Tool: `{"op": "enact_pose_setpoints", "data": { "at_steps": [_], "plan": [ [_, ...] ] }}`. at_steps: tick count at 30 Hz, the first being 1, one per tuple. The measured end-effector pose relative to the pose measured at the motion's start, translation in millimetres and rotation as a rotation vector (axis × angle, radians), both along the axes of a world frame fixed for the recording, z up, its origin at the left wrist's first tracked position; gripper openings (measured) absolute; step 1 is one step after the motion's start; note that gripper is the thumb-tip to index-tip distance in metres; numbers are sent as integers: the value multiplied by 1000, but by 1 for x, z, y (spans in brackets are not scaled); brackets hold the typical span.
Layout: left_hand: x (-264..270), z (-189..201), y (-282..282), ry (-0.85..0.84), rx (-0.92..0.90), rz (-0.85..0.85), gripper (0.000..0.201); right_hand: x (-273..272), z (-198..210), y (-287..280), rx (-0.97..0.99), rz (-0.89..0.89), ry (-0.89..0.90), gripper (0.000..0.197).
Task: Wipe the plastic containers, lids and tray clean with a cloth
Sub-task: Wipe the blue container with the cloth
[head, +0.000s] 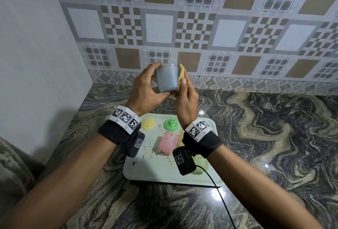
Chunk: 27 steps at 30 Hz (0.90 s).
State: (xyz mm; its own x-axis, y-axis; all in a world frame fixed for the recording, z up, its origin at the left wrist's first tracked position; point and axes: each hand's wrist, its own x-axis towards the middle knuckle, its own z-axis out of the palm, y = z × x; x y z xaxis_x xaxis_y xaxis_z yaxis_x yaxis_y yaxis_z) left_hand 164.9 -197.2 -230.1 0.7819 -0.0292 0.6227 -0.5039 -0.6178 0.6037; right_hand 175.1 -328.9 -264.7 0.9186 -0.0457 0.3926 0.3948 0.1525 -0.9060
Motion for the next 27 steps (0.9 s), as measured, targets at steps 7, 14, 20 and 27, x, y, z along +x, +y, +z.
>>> {"op": "enact_pose_setpoints", "data": {
  "at_steps": [7, 14, 20, 27],
  "plan": [
    [3, 6, -4, 14, 129, 56, 77, -3, -1, 0, -109, -17, -109, 46],
    [0, 1, -3, 76, -32, -65, 75, -3, 10, -6, -28, 31, -21, 43],
    [-1, 4, -7, 44, -131, -122, 70, -6, 13, -5, -53, 34, -117, 42],
    [6, 2, 6, 175, -11, -84, 92, -1, 11, -5, 14, 33, -2, 45]
  ]
}}
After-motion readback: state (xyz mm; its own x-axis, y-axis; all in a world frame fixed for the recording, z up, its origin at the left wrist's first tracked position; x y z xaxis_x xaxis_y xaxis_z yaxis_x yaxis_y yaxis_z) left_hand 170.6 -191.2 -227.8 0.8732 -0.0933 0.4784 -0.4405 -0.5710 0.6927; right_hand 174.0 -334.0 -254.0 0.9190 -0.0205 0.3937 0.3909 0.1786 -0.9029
